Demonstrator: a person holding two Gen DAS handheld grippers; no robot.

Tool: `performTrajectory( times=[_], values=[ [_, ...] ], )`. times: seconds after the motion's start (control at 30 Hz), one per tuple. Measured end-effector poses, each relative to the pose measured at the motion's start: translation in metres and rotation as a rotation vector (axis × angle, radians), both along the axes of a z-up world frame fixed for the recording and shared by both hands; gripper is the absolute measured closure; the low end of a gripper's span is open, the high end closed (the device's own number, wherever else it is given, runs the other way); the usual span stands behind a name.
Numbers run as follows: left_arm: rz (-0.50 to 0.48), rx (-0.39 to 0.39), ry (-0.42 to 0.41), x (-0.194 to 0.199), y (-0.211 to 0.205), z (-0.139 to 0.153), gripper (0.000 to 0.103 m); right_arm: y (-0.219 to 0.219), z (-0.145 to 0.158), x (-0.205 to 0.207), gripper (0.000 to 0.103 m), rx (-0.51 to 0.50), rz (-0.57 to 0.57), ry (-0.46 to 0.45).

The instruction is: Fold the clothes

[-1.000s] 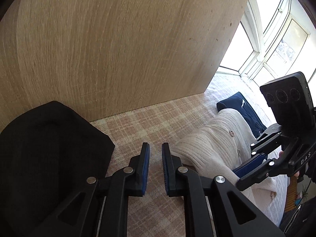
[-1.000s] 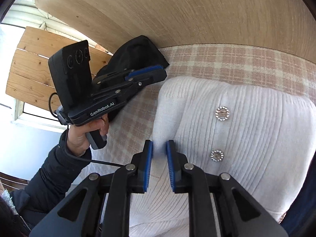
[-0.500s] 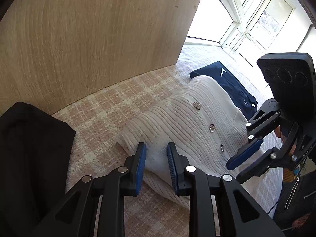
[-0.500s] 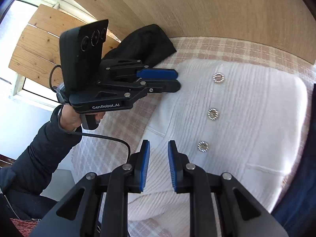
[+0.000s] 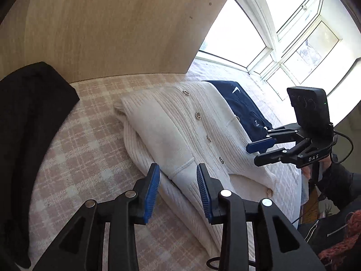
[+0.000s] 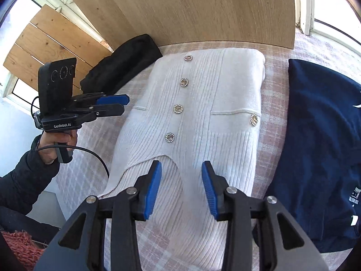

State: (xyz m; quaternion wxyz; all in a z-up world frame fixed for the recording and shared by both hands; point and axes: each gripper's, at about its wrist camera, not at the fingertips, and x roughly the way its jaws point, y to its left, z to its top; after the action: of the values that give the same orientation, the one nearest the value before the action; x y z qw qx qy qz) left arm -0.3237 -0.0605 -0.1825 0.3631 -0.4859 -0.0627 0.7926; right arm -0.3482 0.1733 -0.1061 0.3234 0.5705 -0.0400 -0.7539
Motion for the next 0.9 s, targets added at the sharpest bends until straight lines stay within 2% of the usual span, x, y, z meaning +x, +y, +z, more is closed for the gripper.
performTrajectory(
  times=[0.13,0.23,0.33,0.37,0.43,0.47,0.53,0.6,0.67,0.7,0.73,0.77,0.83,0.9],
  values=[
    [-0.057,0.017,-0.040,0.017,0.001,-0.008,0.070,-0.016,-0.008,0.015,0.066,-0.011,0.043,-0.008],
    [-0.057,0.012,-0.046,0.019,0.010,-0.013,0.070,-0.042,-0.019,0.021,0.066,0.042,0.070,0.010],
    [-0.059,0.032,-0.066,0.013,0.017,-0.019,0.070,-0.051,-0.011,0.018,0.066,0.063,0.084,0.053],
    [-0.084,0.064,-0.101,0.011,0.020,-0.022,0.068,-0.052,-0.007,0.016,0.066,0.060,0.084,0.063],
    [-0.163,0.145,-0.167,0.012,0.033,-0.028,0.049,-0.053,0.002,0.009,0.066,0.053,0.082,0.077],
    [-0.178,0.136,-0.155,0.013,0.036,-0.028,0.041,-0.053,0.003,0.006,0.066,0.062,0.084,0.084],
    [-0.202,0.109,-0.121,0.016,0.043,-0.025,0.042,-0.051,0.007,0.000,0.066,0.079,0.087,0.098],
    [-0.154,0.124,-0.129,0.017,0.032,-0.018,0.050,-0.044,0.008,-0.002,0.066,0.081,0.070,0.121],
    [-0.102,0.177,-0.149,0.020,0.016,-0.011,0.050,-0.023,0.008,0.000,0.065,0.082,0.022,0.159],
    [-0.082,0.191,-0.175,0.021,0.011,-0.011,0.050,-0.011,0.006,0.000,0.058,0.096,-0.007,0.171],
    [-0.061,0.202,-0.202,0.022,0.005,-0.011,0.050,0.001,0.005,0.000,0.046,0.110,-0.035,0.184],
    [-0.041,0.214,-0.229,0.024,0.000,-0.011,0.050,0.011,0.001,-0.001,0.044,0.128,-0.058,0.169],
    [-0.009,0.215,-0.283,0.025,-0.003,-0.015,0.050,0.027,-0.010,-0.004,0.044,0.160,-0.089,0.072],
    [0.018,0.223,-0.340,0.025,-0.004,-0.020,0.050,0.043,-0.016,-0.004,0.044,0.123,-0.111,-0.004]
  ],
)
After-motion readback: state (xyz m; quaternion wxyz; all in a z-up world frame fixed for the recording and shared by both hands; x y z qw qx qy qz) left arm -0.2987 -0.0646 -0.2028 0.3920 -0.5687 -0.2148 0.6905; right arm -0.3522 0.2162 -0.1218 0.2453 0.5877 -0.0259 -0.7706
